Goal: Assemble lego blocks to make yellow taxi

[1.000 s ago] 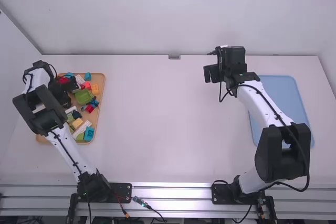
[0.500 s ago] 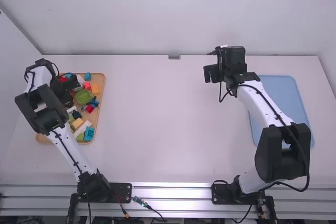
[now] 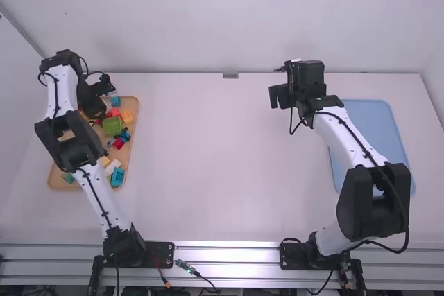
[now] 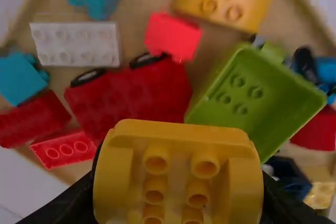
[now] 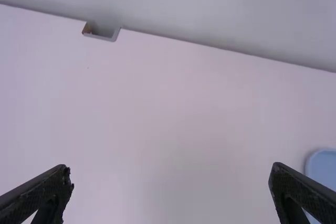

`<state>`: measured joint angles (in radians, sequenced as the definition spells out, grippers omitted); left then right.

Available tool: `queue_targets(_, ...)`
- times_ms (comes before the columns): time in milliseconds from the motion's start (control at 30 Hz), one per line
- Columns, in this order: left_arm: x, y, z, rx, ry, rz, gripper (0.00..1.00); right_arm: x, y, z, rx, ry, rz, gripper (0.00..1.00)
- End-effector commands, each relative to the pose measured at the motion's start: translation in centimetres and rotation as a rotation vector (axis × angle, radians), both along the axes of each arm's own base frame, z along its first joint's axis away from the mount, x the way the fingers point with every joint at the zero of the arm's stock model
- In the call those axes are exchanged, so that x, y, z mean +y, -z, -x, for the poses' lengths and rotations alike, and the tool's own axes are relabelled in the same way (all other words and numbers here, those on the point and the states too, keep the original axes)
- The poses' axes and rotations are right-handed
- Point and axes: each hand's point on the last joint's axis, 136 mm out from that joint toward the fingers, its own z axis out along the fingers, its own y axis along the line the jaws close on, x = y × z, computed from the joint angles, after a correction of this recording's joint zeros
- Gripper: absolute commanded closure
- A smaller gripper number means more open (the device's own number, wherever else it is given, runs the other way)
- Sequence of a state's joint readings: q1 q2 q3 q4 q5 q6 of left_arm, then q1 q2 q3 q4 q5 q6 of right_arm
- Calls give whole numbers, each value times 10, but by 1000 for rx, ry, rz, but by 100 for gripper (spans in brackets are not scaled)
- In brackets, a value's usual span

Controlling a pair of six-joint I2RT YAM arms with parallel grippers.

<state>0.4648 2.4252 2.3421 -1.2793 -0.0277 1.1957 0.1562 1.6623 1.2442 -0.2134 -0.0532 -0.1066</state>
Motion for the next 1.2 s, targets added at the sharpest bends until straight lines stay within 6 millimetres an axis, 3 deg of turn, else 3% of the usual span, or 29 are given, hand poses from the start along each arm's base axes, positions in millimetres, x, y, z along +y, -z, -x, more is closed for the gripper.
queue_targets(0, -24, -15, -17, -75, -51, 91, 98, 1, -10, -6, -22, 2, -8, 1)
queue_targets(367, -105, -35, -27, -77, 64, 161, 98, -1, -9, -6, -20, 6, -8, 1)
queue_targets(667, -162, -35, -10, -91, 162, 49, 98, -3, -8, -5, -15, 7, -4, 1)
queue_targets(767, -203, -39, 18, -128, 261, 44, 98, -9, -7, -5, -10, 21, -4, 1)
queue_targets(800, -205, -40, 19, -129, 271, 43, 98, -10, -7, -5, -10, 21, -4, 1)
queue_targets(867, -234, -43, 32, -151, 372, 55, 98, -14, -7, -6, -11, 30, -3, 1)
queue_targets(933, -282, -45, 55, -147, 503, 108, 98, -19, -8, -7, -14, 42, -4, 1)
queue_targets(967, -291, -45, 60, -144, 532, 114, 98, -21, -8, -8, -14, 47, -4, 1)
queue_targets(1000, -313, -42, 70, -130, 598, 125, 98, -25, -8, -8, -13, 54, -5, 1)
queue_targets(1167, -376, -16, 88, -105, 731, 120, 98, -34, -6, -7, -3, 73, -3, 1)
